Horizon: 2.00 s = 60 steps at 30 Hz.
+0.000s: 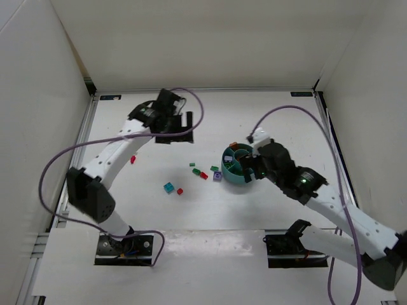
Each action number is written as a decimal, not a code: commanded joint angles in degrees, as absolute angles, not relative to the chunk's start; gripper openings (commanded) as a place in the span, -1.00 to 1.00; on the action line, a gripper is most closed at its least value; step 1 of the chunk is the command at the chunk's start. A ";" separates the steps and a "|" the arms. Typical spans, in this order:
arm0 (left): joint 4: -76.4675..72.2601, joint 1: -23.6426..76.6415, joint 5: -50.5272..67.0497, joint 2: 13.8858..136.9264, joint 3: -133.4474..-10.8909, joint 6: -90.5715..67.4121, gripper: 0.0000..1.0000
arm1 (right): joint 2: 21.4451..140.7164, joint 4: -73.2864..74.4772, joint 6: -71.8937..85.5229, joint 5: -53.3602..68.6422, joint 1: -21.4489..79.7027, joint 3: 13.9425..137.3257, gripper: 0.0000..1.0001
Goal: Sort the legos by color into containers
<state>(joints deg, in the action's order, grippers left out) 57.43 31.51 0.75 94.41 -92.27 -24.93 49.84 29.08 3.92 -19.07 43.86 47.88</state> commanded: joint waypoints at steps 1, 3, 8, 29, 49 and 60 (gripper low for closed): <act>60.63 27.00 -6.58 84.15 -84.13 -32.33 0.98 | 57.02 23.73 0.44 -17.85 49.91 54.12 0.79; 63.44 25.06 -10.00 77.64 -78.43 -36.62 0.98 | 64.32 21.10 0.26 -13.37 52.81 55.89 0.79; 71.36 16.27 -15.11 66.37 -70.49 -44.36 0.98 | 82.05 14.59 -2.81 -4.93 59.14 65.64 0.79; 84.81 13.45 -21.53 50.37 -72.60 -49.04 0.98 | 119.97 14.15 6.06 -3.07 67.76 93.43 0.79; 81.74 13.36 -20.30 50.89 -68.73 -48.95 0.98 | 123.75 18.46 6.77 -8.34 69.26 91.85 0.35; 80.51 13.45 -18.02 50.89 -67.76 -48.34 0.98 | 122.88 19.77 7.21 -9.24 69.43 92.72 -0.37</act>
<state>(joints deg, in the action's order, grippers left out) 77.19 13.61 -18.61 51.33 -67.85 -48.88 124.03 18.41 7.01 -8.43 69.78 91.98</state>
